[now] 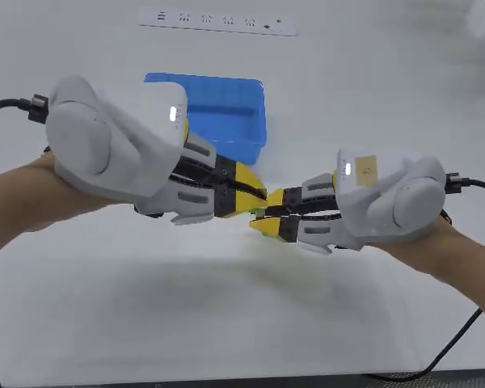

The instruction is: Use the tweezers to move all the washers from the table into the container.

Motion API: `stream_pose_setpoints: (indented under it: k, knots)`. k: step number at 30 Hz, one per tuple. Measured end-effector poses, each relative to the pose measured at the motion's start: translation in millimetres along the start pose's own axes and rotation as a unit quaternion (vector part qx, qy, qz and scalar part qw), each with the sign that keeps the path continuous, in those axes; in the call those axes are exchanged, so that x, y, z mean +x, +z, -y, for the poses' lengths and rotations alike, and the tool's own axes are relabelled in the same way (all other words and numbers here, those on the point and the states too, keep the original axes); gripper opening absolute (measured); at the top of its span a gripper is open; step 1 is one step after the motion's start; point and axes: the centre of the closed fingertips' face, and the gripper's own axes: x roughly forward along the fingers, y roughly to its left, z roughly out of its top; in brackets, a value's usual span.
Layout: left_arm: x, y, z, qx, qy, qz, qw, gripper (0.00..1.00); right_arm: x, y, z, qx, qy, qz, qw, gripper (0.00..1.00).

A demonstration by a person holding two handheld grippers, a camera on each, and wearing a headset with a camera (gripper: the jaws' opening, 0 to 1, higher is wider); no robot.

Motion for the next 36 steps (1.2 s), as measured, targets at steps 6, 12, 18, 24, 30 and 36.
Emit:
stream_pose_setpoints:
  k: [6, 12, 18, 24, 30, 36]
  knots:
    - [-6.5, -1.5, 7.7, 0.008, 0.0, -0.004, 1.0, 0.05, 5.6, 4.8, -6.9, -0.013, 0.003, -0.007, 0.9999, 0.08]
    - [-18.9, -5.5, 10.9, -0.005, 0.011, -0.002, 0.9999, 0.05, 14.7, 14.5, -13.1, -0.006, 0.005, -0.007, 0.9999, 0.09]
    - [-27.1, -6.8, 9.4, -0.014, 0.023, 0.002, 0.9996, 0.05, 18.2, 19.4, -13.7, 0.0, 0.001, -0.004, 1.0, 0.12]
    - [-32.3, -5.5, 3.9, -0.014, 0.032, 0.007, 0.9994, 0.05, 15.1, 18.4, -10.5, 0.007, -0.009, -0.008, 0.9999, 0.17]
    - [-36.3, -7.6, -0.2, -0.011, 0.033, 0.007, 0.9994, 0.05, 11.6, 12.9, -8.9, 0.022, -0.025, -0.011, 0.9994, 0.24]
    - [-35.6, -11.4, -6.7, -0.013, 0.036, 0.006, 0.9992, 0.05, 7.4, 5.8, -6.6, 0.039, -0.036, -0.016, 0.9985, 0.29]
